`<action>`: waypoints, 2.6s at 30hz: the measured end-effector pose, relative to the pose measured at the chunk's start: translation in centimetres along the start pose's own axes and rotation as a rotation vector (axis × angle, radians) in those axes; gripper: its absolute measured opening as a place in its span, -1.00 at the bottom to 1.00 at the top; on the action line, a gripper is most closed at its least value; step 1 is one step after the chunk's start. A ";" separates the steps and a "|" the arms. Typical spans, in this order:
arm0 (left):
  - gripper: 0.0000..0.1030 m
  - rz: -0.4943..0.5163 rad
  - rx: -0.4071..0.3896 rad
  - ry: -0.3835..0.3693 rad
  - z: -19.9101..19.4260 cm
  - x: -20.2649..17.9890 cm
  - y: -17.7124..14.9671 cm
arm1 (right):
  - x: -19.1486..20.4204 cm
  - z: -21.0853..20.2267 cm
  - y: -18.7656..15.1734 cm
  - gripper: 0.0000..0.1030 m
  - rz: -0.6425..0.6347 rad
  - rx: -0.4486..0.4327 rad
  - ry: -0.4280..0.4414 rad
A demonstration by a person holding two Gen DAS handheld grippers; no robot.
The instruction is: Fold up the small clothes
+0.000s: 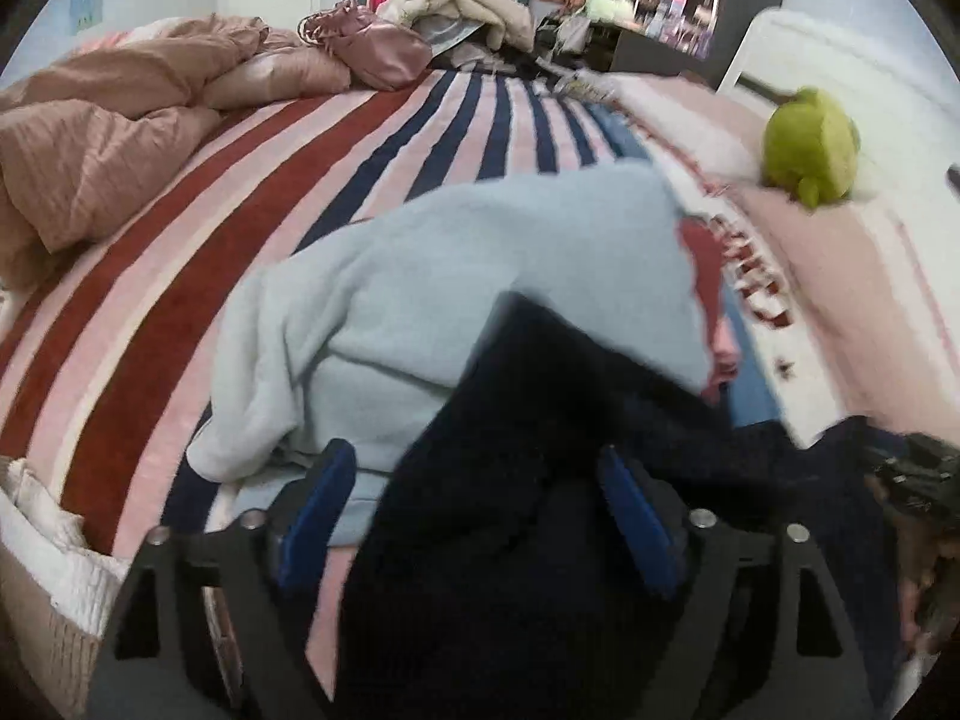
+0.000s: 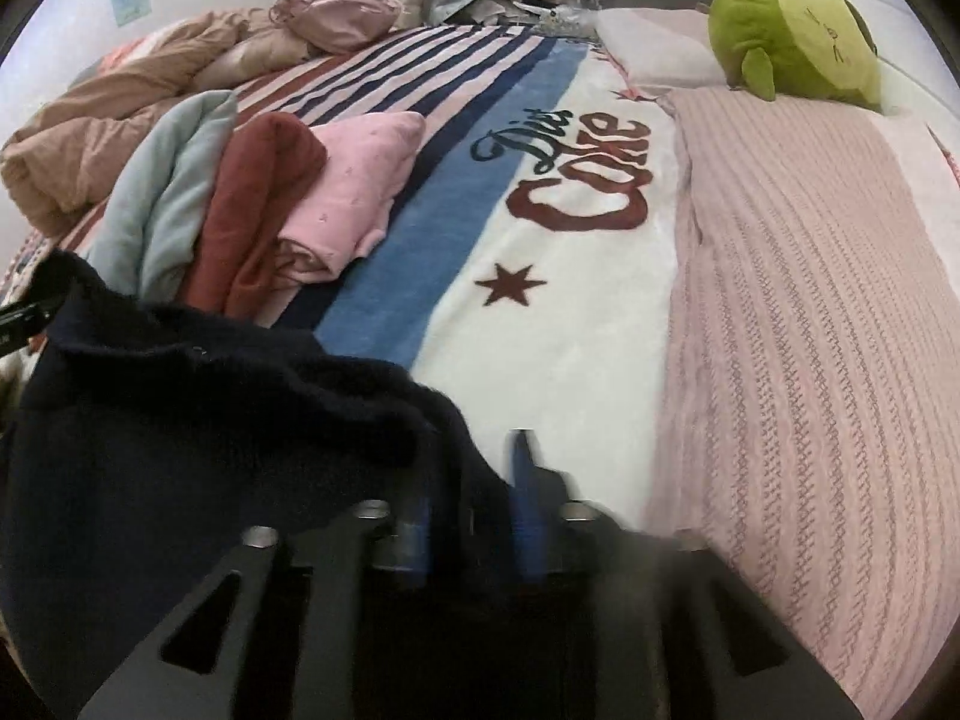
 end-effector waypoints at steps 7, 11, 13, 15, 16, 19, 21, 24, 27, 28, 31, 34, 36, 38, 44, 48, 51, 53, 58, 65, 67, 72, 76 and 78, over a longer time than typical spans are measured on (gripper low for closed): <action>0.76 -0.039 -0.006 -0.145 -5.9 1.0 -2.0 | 0.2 -5.7 -0.5 -0.01 0.065 -0.114 0.079; 0.86 -0.021 0.027 -0.215 -8.6 1.3 -6.3 | 2.2 -9.6 -3.9 0.29 0.083 -0.160 0.179; 0.88 -0.014 0.038 -0.237 -9.6 1.6 -8.8 | 3.2 -11.0 -6.6 0.38 0.091 -0.165 0.219; 0.88 -0.026 0.063 -0.253 -10.6 1.9 -11.9 | 3.9 -11.9 -9.6 0.43 0.120 -0.170 0.266; 0.88 -0.050 0.078 -0.272 -11.0 2.2 -13.4 | 4.0 -12.0 -10.9 0.46 0.142 -0.169 0.288; 0.88 -0.109 0.125 -0.350 -11.3 2.5 -16.5 | 3.9 -12.1 -14.9 0.49 0.222 -0.168 0.339; 0.90 -0.158 0.147 -0.378 -11.0 2.8 -18.3 | 3.9 -11.6 -17.3 0.49 0.267 -0.157 0.371; 0.90 -0.221 0.203 -0.421 -9.4 2.8 -20.0 | 3.9 -10.7 -19.7 0.49 0.329 -0.161 0.414; 0.90 -0.270 0.197 -0.459 -8.1 2.4 -19.8 | 4.2 -9.4 -20.5 0.53 0.392 -0.172 0.499; 0.90 -0.284 0.186 -0.468 -7.9 2.4 -19.4 | 4.4 -9.2 -20.3 0.53 0.388 -0.181 0.506; 0.91 -0.377 0.170 -0.515 -6.4 2.0 -17.4 | 5.3 -8.7 -19.0 0.53 0.394 -0.198 0.571; 0.85 -0.414 0.158 -0.501 -5.0 1.6 -15.8 | 5.4 -7.6 -17.7 0.49 0.401 -0.197 0.551; 0.36 -0.394 0.144 -0.482 -4.7 0.7 -15.1 | 5.0 -7.1 -17.2 0.18 0.415 -0.203 0.515; -0.05 -0.374 0.148 -0.479 -4.6 0.2 -14.9 | 4.5 -7.1 -16.9 -0.43 0.421 -0.217 0.475; -0.38 -0.322 0.062 -0.471 -8.2 0.7 -15.5 | 4.4 -9.9 -17.2 -0.75 0.381 -0.280 0.458; -0.37 -0.302 0.058 -0.500 -11.5 1.8 -18.1 | 5.2 -12.3 -18.3 -0.77 0.358 -0.292 0.489; -0.24 -0.292 0.116 -0.500 -11.6 2.4 -20.6 | 6.1 -13.2 -20.0 -0.77 0.339 -0.257 0.505; -0.04 -0.299 0.154 -0.499 -11.0 2.4 -21.7 | 6.5 -12.5 -21.2 -0.70 0.320 -0.206 0.464; 0.51 -0.298 0.159 -0.507 -11.5 2.4 -22.3 | 6.4 -12.9 -21.3 -0.35 0.259 -0.172 0.319; 0.64 -0.289 0.176 -0.531 -10.8 2.6 -22.9 | 6.9 -16.4 -14.0 0.36 0.045 -0.250 0.246; 0.65 -0.287 0.171 -0.532 -10.5 2.2 -22.4 | 7.0 -14.3 -11.7 0.36 0.020 -0.195 0.249; 0.65 -0.296 0.170 -0.528 -9.9 1.8 -21.6 | 7.0 -6.5 -10.1 0.36 0.021 -0.006 0.252; 0.64 -0.291 0.173 -0.511 -10.1 2.3 -21.6 | 7.4 -2.3 -11.0 -0.64 -0.021 0.070 0.195; 0.64 -0.299 0.165 -0.499 -10.4 2.9 -21.6 | 7.0 -2.8 -10.7 -0.77 -0.028 0.040 0.165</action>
Point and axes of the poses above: each gripper's, at about its wrist camera, not at the fingertips, and z roughly the way its jaws point, x to its left, y to its top, the point moved 7 cm from there along z, roughly the way its jaws point, and after that the axes turned 14 degrees about y, right-handed, at the moved point
